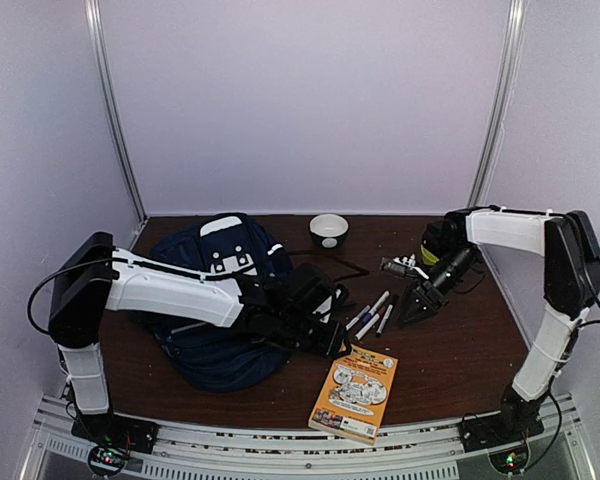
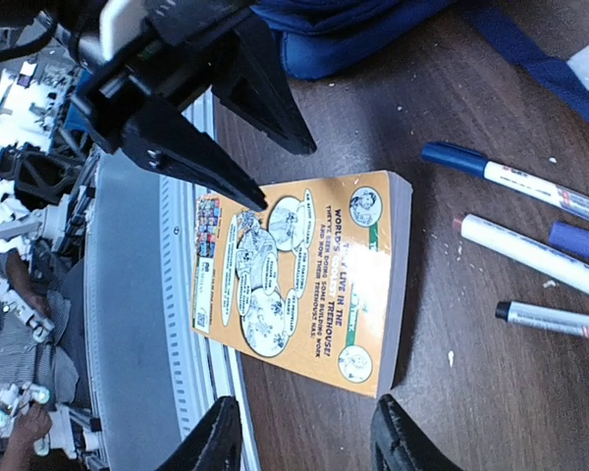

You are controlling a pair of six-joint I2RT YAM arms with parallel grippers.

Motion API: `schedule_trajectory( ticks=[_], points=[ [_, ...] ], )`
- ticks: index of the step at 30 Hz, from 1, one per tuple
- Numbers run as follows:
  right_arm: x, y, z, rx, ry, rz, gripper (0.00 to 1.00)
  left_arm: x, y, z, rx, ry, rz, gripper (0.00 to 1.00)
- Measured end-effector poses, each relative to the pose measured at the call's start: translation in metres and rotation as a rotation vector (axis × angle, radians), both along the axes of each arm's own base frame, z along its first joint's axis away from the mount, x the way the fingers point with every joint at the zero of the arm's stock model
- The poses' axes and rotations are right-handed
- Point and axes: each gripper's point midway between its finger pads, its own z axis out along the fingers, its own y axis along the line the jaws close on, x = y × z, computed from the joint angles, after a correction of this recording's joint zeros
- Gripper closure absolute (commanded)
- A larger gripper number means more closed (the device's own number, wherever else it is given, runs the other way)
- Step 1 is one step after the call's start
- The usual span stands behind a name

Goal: Pack the student bag
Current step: Pick up the book at the corner of the board.

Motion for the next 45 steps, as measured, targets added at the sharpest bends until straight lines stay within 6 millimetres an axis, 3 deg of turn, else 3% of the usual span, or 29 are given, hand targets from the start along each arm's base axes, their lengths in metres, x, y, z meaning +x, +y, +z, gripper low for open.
schedule_trajectory(
  ticks=[7,12,26,45],
  points=[
    [-0.008,-0.016,0.041,-0.026,-0.2,-0.189,0.53,0.003,0.001,-0.025,0.058,0.026,0.002,0.57],
    [-0.013,-0.022,0.058,-0.005,-0.289,-0.297,0.51,0.002,0.002,-0.031,0.065,0.044,-0.002,0.59],
    [-0.003,-0.023,0.062,0.001,-0.322,-0.392,0.5,-0.006,-0.01,-0.027,0.014,0.093,-0.034,0.67],
    [-0.001,-0.023,0.057,-0.004,-0.299,-0.415,0.49,-0.014,-0.019,-0.016,0.007,0.088,-0.052,0.58]
  ],
)
